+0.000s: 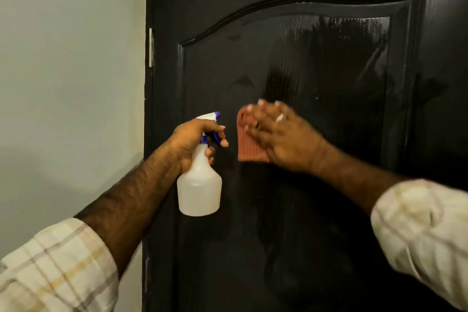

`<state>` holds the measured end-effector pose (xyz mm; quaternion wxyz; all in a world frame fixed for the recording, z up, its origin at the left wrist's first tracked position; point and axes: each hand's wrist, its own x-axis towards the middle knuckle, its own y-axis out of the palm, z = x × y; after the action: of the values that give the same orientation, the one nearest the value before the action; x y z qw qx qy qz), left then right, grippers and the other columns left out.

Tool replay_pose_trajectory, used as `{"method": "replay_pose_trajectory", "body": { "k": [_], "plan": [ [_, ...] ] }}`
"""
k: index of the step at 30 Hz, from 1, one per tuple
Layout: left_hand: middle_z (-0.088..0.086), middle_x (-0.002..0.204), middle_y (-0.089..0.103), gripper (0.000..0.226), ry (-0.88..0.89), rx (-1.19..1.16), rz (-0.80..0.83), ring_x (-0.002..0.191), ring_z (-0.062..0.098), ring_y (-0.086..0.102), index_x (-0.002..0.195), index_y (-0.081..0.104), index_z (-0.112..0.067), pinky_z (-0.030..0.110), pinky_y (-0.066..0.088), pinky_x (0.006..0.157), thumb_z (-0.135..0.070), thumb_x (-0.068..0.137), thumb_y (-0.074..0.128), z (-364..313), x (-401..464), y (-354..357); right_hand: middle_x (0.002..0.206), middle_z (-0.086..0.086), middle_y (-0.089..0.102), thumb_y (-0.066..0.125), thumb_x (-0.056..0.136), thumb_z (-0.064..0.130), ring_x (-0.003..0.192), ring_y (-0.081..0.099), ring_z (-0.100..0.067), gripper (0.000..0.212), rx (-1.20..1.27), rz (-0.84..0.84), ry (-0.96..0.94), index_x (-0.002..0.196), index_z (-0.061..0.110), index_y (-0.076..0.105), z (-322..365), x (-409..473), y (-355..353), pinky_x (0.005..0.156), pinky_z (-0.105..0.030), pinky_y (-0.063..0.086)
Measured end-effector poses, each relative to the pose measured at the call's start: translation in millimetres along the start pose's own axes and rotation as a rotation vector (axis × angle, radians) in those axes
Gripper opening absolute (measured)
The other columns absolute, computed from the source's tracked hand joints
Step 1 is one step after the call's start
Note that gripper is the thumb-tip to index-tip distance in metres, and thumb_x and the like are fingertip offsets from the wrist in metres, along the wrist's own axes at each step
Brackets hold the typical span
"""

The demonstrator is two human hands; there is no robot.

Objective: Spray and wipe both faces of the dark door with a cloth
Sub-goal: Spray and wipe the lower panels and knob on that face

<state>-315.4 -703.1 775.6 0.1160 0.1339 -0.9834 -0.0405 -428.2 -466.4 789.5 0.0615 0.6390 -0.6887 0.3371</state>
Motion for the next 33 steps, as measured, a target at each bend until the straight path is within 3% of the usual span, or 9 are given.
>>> {"method": "replay_pose_trajectory", "body": {
  "k": [3, 6, 13, 16, 19, 24, 27, 31, 33],
  "plan": [
    [0.014, 0.091, 0.078, 0.018, 0.046, 0.017, -0.027, 0.052, 0.017, 0.05, 0.095, 0.074, -0.008, 0.029, 0.05, 0.054, -0.025, 0.088, 0.074, -23, 9, -1, 0.175, -0.023, 0.022, 0.021, 0.099, 0.057, 0.16, 0.021, -0.05, 0.078, -0.057, -0.11, 0.301, 0.16, 0.019, 0.05, -86, 58, -49, 0.128, -0.064, 0.015],
    [0.013, 0.091, 0.078, 0.019, 0.068, 0.035, -0.057, 0.051, 0.016, 0.052, 0.096, 0.074, -0.009, 0.029, 0.05, 0.054, -0.027, 0.089, 0.074, -35, 14, -7, 0.177, -0.021, 0.018, 0.018, 0.095, 0.057, 0.162, 0.014, -0.049, 0.082, 0.002, -0.162, 0.385, 0.161, 0.018, 0.048, -91, 66, -52, 0.13, -0.064, 0.008],
    [0.015, 0.093, 0.077, 0.019, -0.035, -0.01, -0.148, 0.048, 0.016, 0.053, 0.102, 0.074, -0.009, 0.029, 0.049, 0.053, -0.023, 0.088, 0.073, 24, -5, -49, 0.176, -0.02, 0.018, 0.029, 0.101, 0.045, 0.163, 0.012, -0.048, 0.069, 0.011, 0.13, -0.24, 0.157, 0.015, 0.052, 117, -45, 60, 0.129, -0.062, -0.006],
    [0.019, 0.093, 0.076, 0.019, -0.081, 0.038, -0.146, 0.046, 0.017, 0.051, 0.099, 0.073, -0.005, 0.029, 0.049, 0.051, -0.021, 0.09, 0.071, 43, -9, -67, 0.174, -0.018, 0.026, 0.044, 0.1, 0.05, 0.162, 0.023, -0.043, 0.062, 0.033, 0.146, -0.308, 0.15, 0.019, 0.061, 120, -47, 64, 0.132, -0.057, 0.003],
    [0.019, 0.092, 0.076, 0.019, -0.056, 0.036, -0.183, 0.047, 0.018, 0.052, 0.1, 0.073, -0.005, 0.03, 0.05, 0.052, -0.021, 0.09, 0.071, 29, 4, -85, 0.171, -0.02, 0.036, 0.046, 0.1, 0.059, 0.156, 0.034, -0.046, 0.067, 0.008, -0.073, -0.096, 0.149, 0.018, 0.063, 51, 24, 38, 0.128, -0.061, 0.026],
    [0.016, 0.088, 0.077, 0.021, 0.079, 0.015, -0.229, 0.049, 0.018, 0.053, 0.102, 0.073, -0.007, 0.029, 0.051, 0.053, -0.024, 0.091, 0.071, -24, 35, -114, 0.178, -0.021, 0.01, 0.025, 0.1, 0.053, 0.163, 0.007, -0.049, 0.074, -0.043, -0.17, 0.517, 0.165, 0.021, 0.041, -25, 146, -17, 0.13, -0.064, 0.006],
    [0.016, 0.089, 0.078, 0.022, 0.102, -0.004, -0.227, 0.05, 0.018, 0.053, 0.106, 0.073, -0.008, 0.03, 0.051, 0.054, -0.024, 0.091, 0.071, -33, 50, -134, 0.177, -0.024, 0.004, 0.029, 0.11, 0.06, 0.162, 0.0, -0.052, 0.074, -0.023, -0.099, 0.332, 0.169, 0.015, 0.029, 48, 170, 19, 0.129, -0.068, 0.003],
    [0.017, 0.091, 0.078, 0.021, 0.108, 0.008, -0.178, 0.046, 0.016, 0.053, 0.104, 0.073, -0.006, 0.028, 0.05, 0.051, -0.023, 0.091, 0.07, -30, 68, -160, 0.177, -0.015, 0.018, 0.045, 0.105, 0.062, 0.164, 0.011, -0.044, 0.073, 0.038, 0.129, -0.179, 0.162, 0.016, 0.045, 188, 138, 100, 0.128, -0.06, -0.008],
    [0.017, 0.091, 0.077, 0.021, 0.094, 0.032, -0.127, 0.045, 0.016, 0.052, 0.101, 0.071, -0.005, 0.027, 0.05, 0.05, -0.024, 0.092, 0.07, -31, 81, -177, 0.174, -0.013, 0.03, 0.055, 0.1, 0.054, 0.162, 0.021, -0.042, 0.064, 0.043, 0.194, -0.264, 0.154, 0.021, 0.057, 200, 137, 106, 0.127, -0.057, -0.003]
  ]
}}
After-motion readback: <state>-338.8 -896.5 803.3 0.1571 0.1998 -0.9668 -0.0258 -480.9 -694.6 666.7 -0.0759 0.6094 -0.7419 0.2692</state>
